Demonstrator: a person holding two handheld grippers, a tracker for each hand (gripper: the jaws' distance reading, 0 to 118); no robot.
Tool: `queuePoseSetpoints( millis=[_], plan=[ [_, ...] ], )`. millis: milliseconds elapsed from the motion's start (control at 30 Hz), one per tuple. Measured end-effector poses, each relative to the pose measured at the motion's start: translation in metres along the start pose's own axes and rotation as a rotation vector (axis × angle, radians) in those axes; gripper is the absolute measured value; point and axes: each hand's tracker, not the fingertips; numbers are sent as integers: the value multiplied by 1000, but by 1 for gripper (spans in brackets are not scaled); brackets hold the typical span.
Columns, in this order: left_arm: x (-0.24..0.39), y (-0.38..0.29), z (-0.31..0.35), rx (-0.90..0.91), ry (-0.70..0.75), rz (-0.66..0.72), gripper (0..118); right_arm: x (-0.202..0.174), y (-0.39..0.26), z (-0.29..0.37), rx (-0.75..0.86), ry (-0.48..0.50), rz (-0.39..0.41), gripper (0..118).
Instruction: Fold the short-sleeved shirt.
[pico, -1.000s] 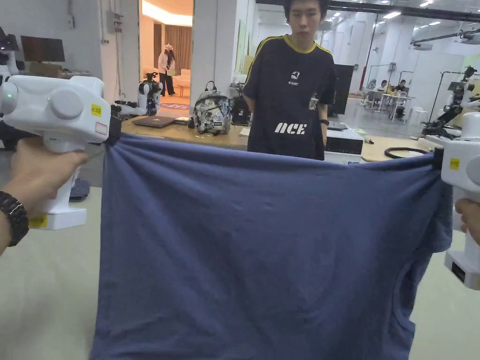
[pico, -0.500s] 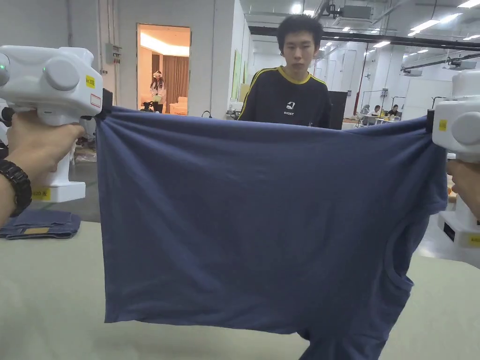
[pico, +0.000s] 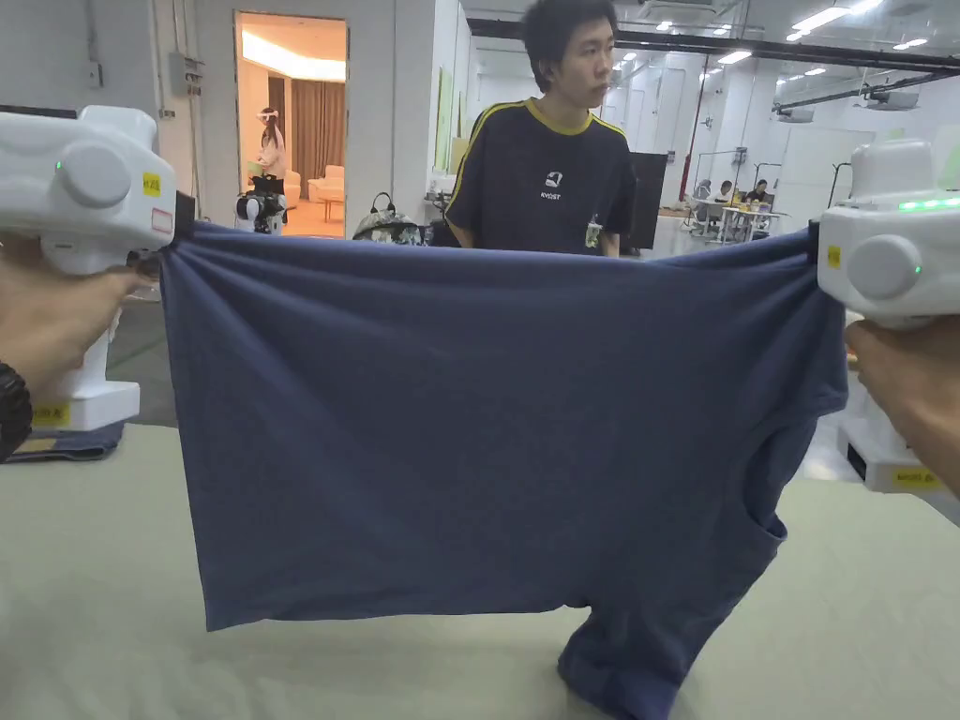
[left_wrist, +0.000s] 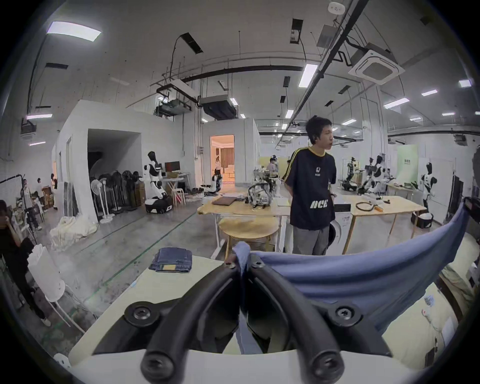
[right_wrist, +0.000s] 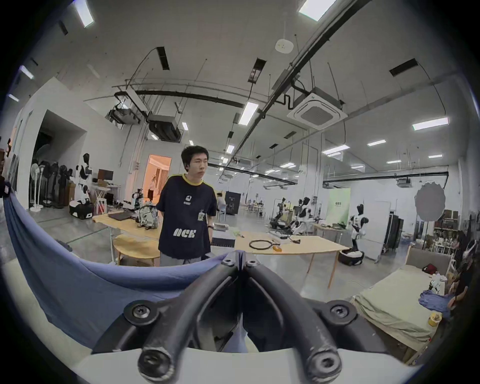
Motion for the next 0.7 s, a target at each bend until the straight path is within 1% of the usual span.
queuePoseSetpoints(
  millis=[167,300,467,633,700],
  plan=[
    [3,-62,-3,-81,-20,-1,0,1,-52,17,-79,10,15,0],
    [5,-108,14,-120,-41,5,0,5,-88,45,-117,10,28,0],
    [-2,-153,60,-133,-73,42,0,18,-124,96,-154,23,28,0],
    [-15,-196,110,-140,-95,59,0,31,-159,153,-201,44,4,0],
    [-21,-212,131,-148,-105,70,0,34,-171,173,-225,56,16,0]
  ],
)
